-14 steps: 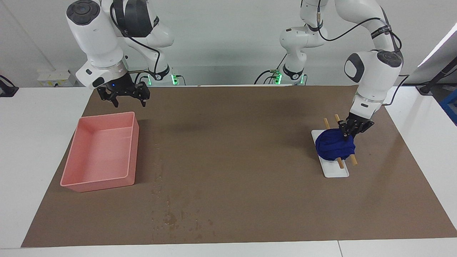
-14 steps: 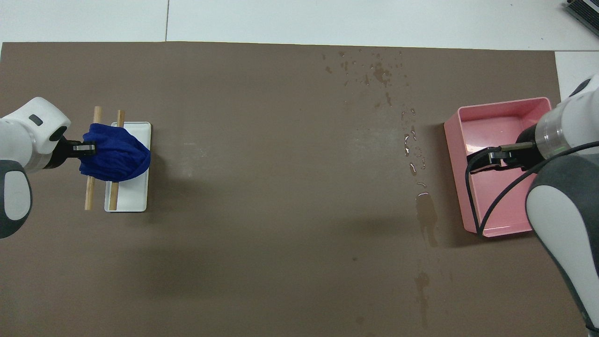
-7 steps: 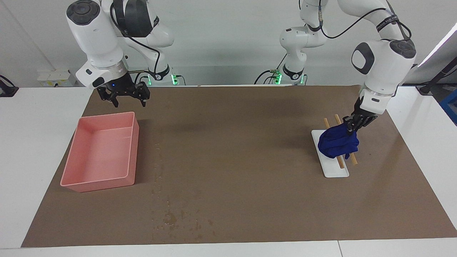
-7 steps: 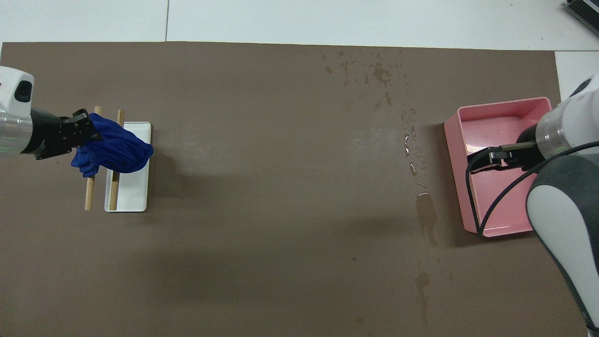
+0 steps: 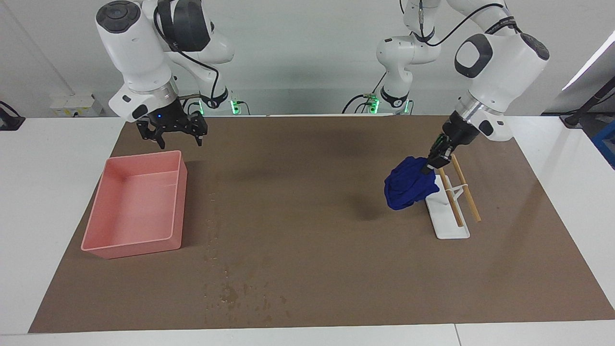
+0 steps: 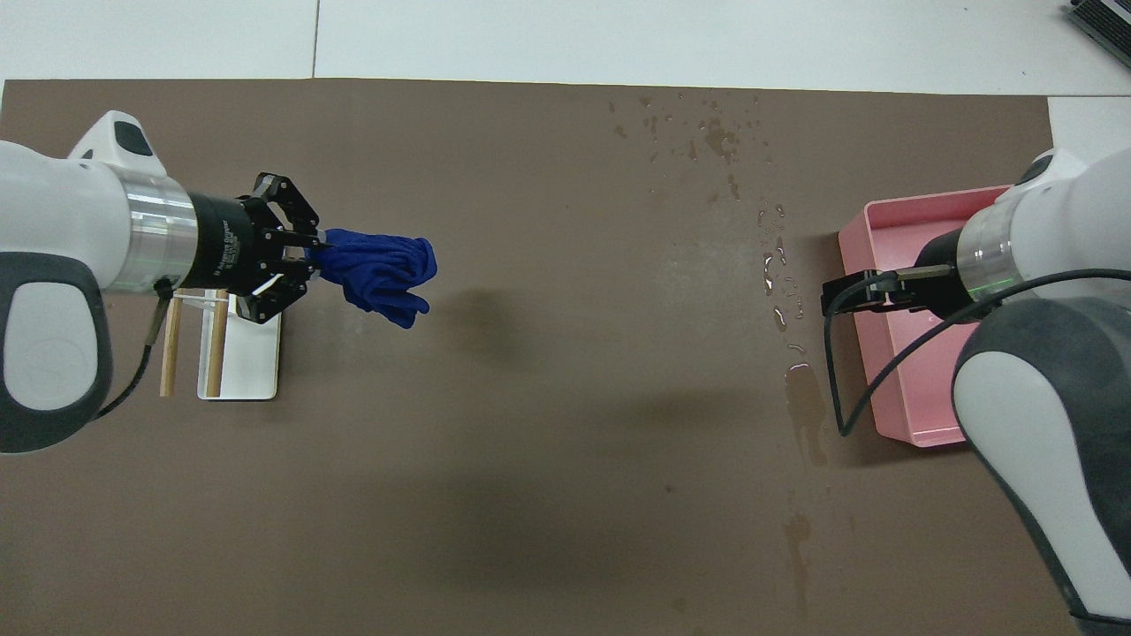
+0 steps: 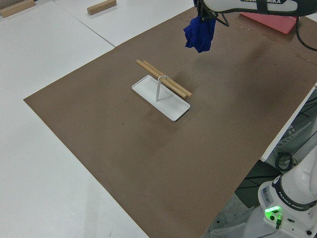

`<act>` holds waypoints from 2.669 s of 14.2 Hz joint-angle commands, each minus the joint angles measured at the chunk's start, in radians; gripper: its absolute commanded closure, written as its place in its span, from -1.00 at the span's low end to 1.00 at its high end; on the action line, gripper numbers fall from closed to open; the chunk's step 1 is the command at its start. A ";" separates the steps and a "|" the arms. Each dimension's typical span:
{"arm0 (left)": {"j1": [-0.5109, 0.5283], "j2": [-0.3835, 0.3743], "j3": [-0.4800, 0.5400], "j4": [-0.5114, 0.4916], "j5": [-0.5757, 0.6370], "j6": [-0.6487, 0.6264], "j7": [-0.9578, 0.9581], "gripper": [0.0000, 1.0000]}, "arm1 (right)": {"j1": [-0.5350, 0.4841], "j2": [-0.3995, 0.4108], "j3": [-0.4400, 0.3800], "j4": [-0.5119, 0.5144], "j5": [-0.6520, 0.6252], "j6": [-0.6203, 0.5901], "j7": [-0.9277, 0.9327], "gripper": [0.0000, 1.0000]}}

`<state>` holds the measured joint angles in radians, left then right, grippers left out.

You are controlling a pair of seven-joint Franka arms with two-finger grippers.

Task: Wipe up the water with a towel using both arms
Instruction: 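Lift the towel with the left gripper toward the right gripper, then grasp the towel with the right gripper while the left gripper releases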

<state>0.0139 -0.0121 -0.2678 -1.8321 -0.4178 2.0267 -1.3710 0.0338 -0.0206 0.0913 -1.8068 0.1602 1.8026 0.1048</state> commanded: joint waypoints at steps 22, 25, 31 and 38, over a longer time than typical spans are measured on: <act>-0.187 -0.060 -0.189 -0.158 -0.085 0.538 -0.516 1.00 | 0.353 0.157 -0.002 -0.121 0.838 0.585 1.139 -1.00; -0.192 -0.063 -0.189 -0.164 -0.085 0.549 -0.513 1.00 | 0.293 0.146 -0.005 -0.118 0.838 0.437 1.135 -1.00; -0.199 -0.071 -0.189 -0.182 -0.085 0.546 -0.513 1.00 | 0.302 0.148 -0.005 -0.108 0.835 0.445 1.051 0.63; -0.203 -0.069 -0.189 -0.184 -0.087 0.560 -0.516 1.00 | 0.308 0.146 -0.007 -0.115 0.716 0.425 0.764 1.00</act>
<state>-0.1740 -0.0457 -0.4676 -1.9883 -0.4835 2.5535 -1.8728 0.3377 0.1359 0.0817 -1.9098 0.9436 2.2517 1.0034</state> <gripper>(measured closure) 0.859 0.846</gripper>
